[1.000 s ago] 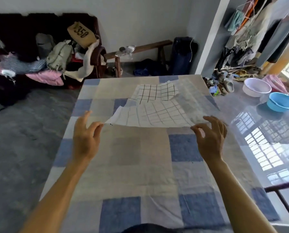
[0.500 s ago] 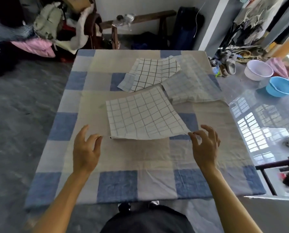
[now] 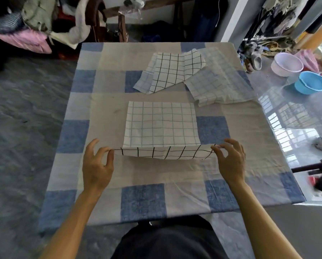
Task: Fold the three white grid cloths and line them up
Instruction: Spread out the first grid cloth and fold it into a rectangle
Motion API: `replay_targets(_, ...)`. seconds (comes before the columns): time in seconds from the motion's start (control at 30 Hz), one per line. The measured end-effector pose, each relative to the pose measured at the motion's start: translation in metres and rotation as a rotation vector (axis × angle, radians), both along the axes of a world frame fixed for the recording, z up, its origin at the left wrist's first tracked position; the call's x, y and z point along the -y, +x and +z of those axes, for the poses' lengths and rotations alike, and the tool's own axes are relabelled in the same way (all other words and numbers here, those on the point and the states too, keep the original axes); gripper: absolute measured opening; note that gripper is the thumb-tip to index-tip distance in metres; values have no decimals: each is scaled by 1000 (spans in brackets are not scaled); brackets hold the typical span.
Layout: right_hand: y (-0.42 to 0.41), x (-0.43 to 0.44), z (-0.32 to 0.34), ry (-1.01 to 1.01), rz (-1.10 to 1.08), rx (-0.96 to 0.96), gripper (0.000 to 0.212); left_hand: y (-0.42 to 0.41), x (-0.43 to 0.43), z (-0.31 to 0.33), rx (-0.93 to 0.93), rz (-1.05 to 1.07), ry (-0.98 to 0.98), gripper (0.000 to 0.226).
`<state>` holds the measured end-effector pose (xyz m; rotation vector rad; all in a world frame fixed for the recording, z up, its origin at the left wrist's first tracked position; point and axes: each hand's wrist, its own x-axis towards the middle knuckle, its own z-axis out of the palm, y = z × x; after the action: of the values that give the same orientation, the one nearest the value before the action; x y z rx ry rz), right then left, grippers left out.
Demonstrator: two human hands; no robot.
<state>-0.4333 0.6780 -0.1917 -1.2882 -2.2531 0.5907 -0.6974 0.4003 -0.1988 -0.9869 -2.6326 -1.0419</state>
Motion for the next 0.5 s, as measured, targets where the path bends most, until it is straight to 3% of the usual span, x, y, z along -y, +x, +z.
replay_targets(0.5, -81, -104, 8, -16, -45, -38, 20, -76, -114, 19, -50, -4, -92, 22)
